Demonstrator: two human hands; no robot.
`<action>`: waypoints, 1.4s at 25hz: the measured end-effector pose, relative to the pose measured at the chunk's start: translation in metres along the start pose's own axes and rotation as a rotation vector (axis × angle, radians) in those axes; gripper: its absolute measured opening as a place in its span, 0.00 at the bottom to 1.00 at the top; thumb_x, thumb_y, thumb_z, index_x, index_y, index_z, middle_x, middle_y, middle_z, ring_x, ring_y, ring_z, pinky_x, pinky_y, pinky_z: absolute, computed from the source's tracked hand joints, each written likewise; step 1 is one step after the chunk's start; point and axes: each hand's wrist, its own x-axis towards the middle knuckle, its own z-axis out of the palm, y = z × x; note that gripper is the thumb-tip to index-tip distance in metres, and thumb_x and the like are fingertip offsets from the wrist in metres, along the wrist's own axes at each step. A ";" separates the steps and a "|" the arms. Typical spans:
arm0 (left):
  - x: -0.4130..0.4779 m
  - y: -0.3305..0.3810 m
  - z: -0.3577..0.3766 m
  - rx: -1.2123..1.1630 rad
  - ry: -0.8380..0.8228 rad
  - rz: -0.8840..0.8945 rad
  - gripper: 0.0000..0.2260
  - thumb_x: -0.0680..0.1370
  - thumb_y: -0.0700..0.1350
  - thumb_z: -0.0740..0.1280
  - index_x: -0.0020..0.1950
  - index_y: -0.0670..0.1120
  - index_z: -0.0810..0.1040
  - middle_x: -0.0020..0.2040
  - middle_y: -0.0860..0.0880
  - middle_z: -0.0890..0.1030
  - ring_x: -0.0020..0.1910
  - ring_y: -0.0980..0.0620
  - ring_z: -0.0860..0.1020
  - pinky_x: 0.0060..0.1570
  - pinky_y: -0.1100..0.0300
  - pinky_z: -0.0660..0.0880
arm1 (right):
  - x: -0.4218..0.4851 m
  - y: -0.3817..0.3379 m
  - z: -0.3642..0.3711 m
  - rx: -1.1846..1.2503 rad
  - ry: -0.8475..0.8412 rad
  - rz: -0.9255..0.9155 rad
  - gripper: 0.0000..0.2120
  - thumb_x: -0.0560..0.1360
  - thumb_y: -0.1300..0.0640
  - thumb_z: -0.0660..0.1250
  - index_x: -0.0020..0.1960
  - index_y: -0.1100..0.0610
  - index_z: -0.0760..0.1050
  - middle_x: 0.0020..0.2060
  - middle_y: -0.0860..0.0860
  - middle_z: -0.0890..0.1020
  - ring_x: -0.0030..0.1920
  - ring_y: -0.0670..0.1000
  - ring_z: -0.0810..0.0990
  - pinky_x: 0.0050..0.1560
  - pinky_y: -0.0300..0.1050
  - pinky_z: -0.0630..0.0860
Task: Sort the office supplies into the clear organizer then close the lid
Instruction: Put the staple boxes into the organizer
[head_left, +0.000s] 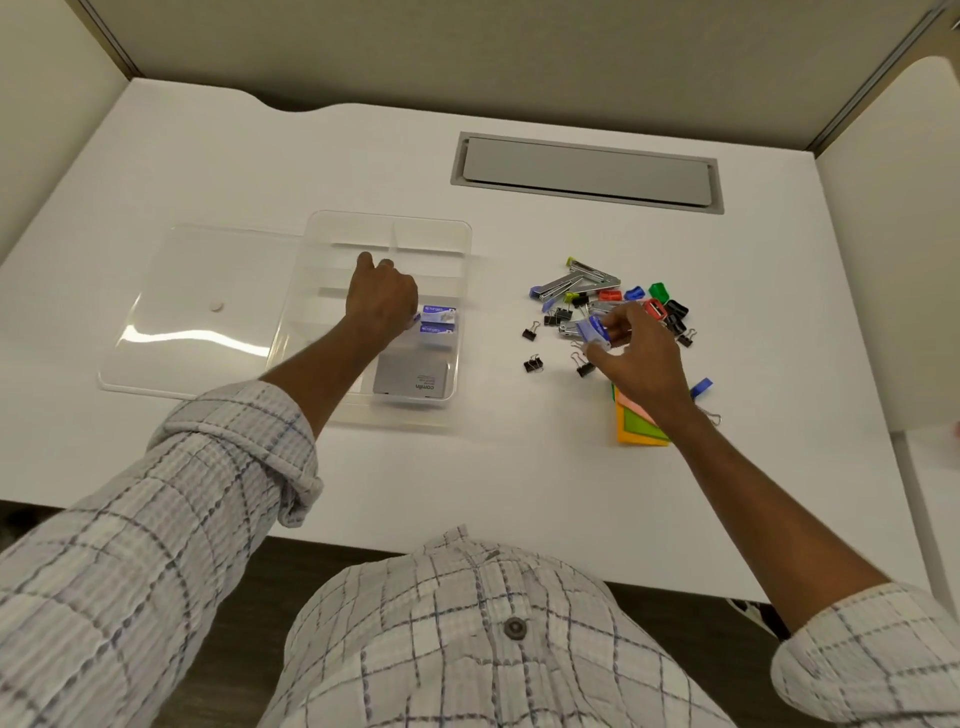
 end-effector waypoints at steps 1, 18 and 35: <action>0.000 -0.001 0.000 0.011 -0.005 0.020 0.10 0.77 0.54 0.67 0.50 0.52 0.85 0.44 0.50 0.84 0.55 0.50 0.77 0.60 0.50 0.65 | 0.001 -0.008 0.001 0.065 -0.017 0.010 0.16 0.71 0.54 0.75 0.55 0.55 0.76 0.48 0.49 0.81 0.48 0.50 0.81 0.47 0.46 0.80; 0.009 -0.018 0.010 -0.106 -0.007 0.124 0.10 0.78 0.48 0.69 0.58 0.51 0.83 0.51 0.47 0.84 0.60 0.49 0.75 0.62 0.50 0.63 | 0.036 -0.116 0.059 0.379 -0.288 0.061 0.11 0.72 0.54 0.76 0.54 0.53 0.84 0.48 0.52 0.86 0.43 0.51 0.86 0.37 0.34 0.75; 0.003 -0.071 0.025 -0.866 0.199 0.090 0.13 0.80 0.38 0.66 0.64 0.44 0.82 0.64 0.45 0.82 0.66 0.47 0.77 0.67 0.55 0.72 | 0.084 -0.158 0.168 0.080 -0.382 -0.051 0.07 0.72 0.69 0.70 0.48 0.60 0.80 0.42 0.54 0.85 0.37 0.44 0.80 0.45 0.41 0.77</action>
